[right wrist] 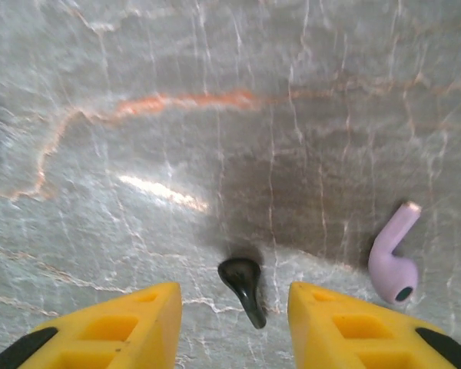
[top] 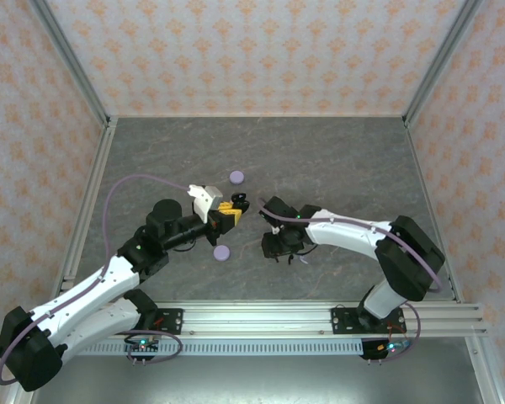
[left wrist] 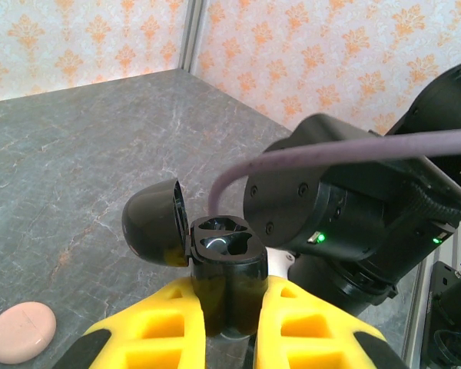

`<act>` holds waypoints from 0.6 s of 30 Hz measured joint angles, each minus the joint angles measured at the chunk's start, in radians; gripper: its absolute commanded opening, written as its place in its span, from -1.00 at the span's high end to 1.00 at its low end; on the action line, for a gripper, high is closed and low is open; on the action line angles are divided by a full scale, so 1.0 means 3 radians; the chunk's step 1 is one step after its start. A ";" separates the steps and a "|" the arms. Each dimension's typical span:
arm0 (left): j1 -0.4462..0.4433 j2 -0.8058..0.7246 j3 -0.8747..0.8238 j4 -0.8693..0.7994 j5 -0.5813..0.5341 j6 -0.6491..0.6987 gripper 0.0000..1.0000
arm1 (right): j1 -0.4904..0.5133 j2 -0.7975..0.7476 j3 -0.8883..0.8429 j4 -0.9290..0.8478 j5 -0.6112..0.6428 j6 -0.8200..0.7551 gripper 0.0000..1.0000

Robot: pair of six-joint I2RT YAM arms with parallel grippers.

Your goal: Insert wireless bluetooth earbuds into charging case

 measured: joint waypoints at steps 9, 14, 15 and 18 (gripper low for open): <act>0.0000 -0.0039 -0.0001 -0.0004 -0.0001 0.0000 0.91 | 0.0060 0.0317 0.0158 -0.0014 0.0100 -0.0038 0.28; 0.0000 -0.0043 -0.0001 -0.0029 -0.0003 0.0001 0.91 | 0.0081 0.0398 0.0175 -0.0038 0.0112 -0.0047 0.31; 0.0000 -0.0043 -0.0001 -0.0029 -0.0003 0.0001 0.91 | 0.0090 0.0402 0.0175 -0.0042 0.0112 -0.0047 0.32; 0.0000 -0.0043 -0.0003 -0.0038 -0.0003 0.0000 0.91 | 0.0136 0.0436 0.0175 -0.0061 0.0112 -0.0046 0.36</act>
